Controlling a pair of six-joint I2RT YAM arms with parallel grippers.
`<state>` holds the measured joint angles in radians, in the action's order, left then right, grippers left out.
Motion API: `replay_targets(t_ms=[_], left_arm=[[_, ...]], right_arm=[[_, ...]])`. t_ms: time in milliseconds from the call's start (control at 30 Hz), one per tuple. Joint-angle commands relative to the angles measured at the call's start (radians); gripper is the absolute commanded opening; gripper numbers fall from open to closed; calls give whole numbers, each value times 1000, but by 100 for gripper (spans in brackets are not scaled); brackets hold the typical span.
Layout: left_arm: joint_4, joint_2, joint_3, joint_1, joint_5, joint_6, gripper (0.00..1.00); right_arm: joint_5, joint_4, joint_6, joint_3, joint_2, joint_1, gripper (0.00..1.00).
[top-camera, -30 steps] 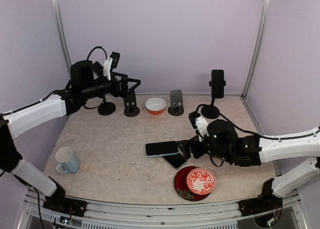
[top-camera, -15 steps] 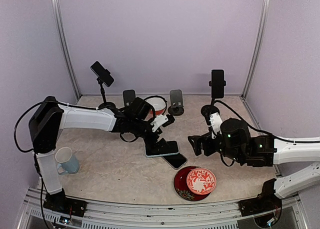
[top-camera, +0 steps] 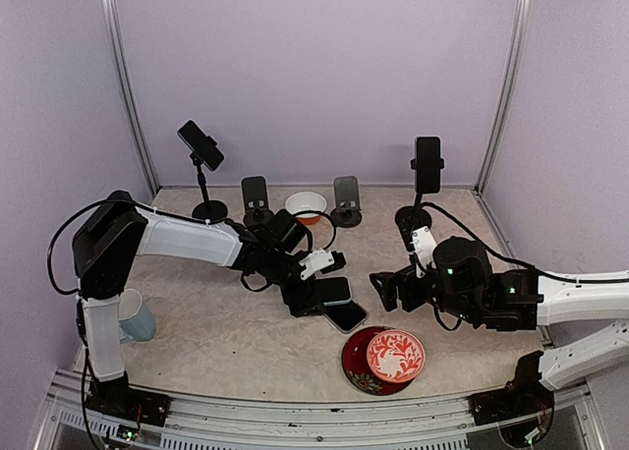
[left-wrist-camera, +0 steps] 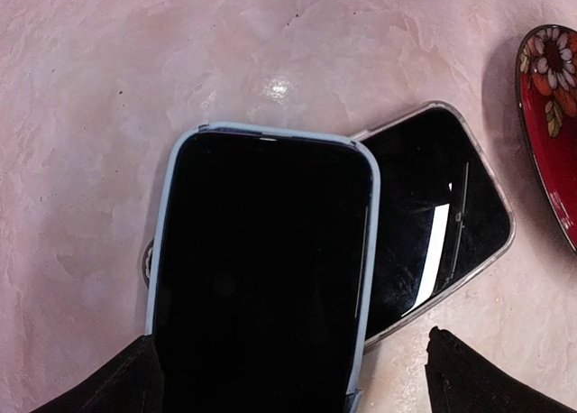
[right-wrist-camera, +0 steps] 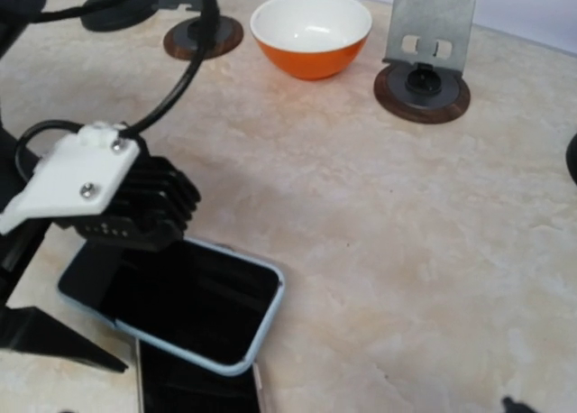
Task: Place the phone on the phone stand
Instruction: Pick up the phone from the phone.
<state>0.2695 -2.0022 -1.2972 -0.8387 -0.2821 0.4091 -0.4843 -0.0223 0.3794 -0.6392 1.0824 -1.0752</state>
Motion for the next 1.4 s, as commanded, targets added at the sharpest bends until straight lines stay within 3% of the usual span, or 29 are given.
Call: replay_targets(t_ms=[0,300,1067,1367], left_arm=[[16,-37,-7,-12,84,6,99],[-129,107,85,-9,121,15,99],[-46,-48,11,25,68,4,98],[-37,-54,-6,28,64,-20,74]], right_arm=[[19,19,-4,5,5,11,100],[20,36,3,32,-19,11,100],[29,38,39,83,-65,10,100],[52,67,22,62,-21,11,100]])
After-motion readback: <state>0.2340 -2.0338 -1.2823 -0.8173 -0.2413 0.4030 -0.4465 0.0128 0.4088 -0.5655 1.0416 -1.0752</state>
